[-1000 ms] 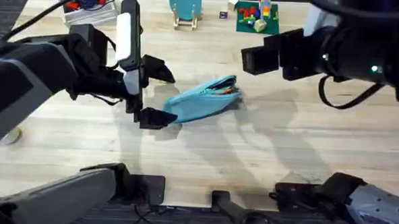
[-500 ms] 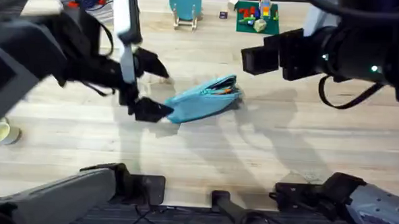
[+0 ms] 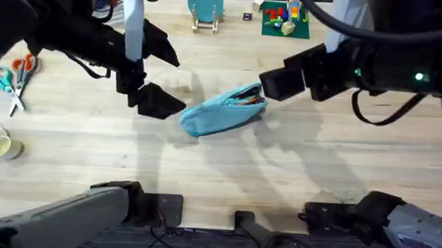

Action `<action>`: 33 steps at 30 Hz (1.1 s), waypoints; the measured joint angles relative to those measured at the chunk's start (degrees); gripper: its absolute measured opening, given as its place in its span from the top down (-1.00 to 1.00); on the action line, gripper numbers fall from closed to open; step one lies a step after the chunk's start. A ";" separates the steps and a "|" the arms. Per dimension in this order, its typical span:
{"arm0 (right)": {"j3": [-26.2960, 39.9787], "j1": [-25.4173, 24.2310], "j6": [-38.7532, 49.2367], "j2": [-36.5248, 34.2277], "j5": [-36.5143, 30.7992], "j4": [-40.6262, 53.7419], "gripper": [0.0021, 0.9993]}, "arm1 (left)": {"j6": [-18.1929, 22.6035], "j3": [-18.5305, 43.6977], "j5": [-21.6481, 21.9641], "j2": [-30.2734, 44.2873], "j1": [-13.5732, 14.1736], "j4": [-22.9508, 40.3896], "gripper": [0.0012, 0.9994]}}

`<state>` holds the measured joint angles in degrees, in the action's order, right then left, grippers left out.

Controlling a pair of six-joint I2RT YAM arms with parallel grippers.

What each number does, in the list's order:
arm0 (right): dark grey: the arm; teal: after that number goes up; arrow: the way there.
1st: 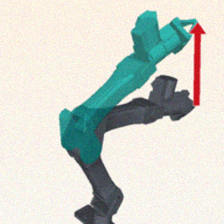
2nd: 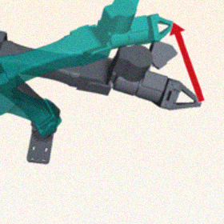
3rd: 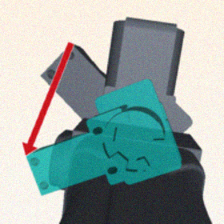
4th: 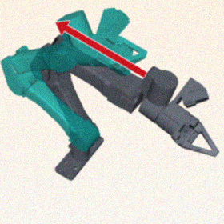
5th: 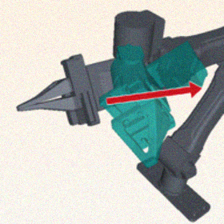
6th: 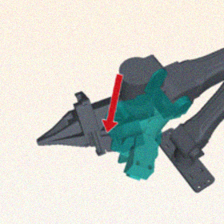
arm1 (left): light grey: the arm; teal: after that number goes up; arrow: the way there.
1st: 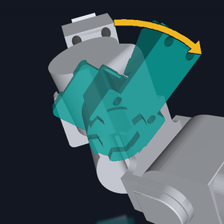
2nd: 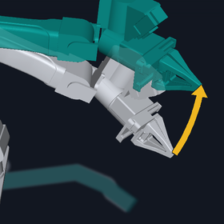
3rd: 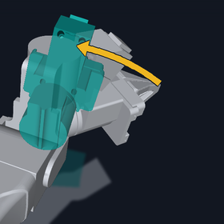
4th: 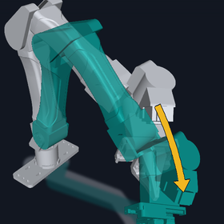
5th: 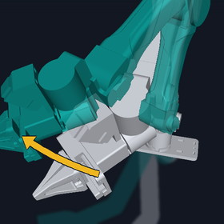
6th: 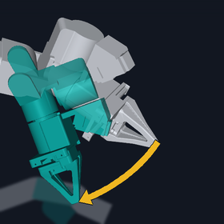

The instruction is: Unzip the bag, pick up the pens from the table one at a time and place them inside, then zip the bag closed.

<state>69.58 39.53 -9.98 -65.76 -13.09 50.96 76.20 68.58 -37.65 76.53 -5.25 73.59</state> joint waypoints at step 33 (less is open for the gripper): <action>0.00 -0.01 2.20 -0.36 5.99 0.33 -0.99 | -0.15 0.00 0.44 0.00 0.08 0.32 -0.99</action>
<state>69.58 39.52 -7.77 -66.11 -7.10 51.29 76.05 68.58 -37.21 76.53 -5.17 73.91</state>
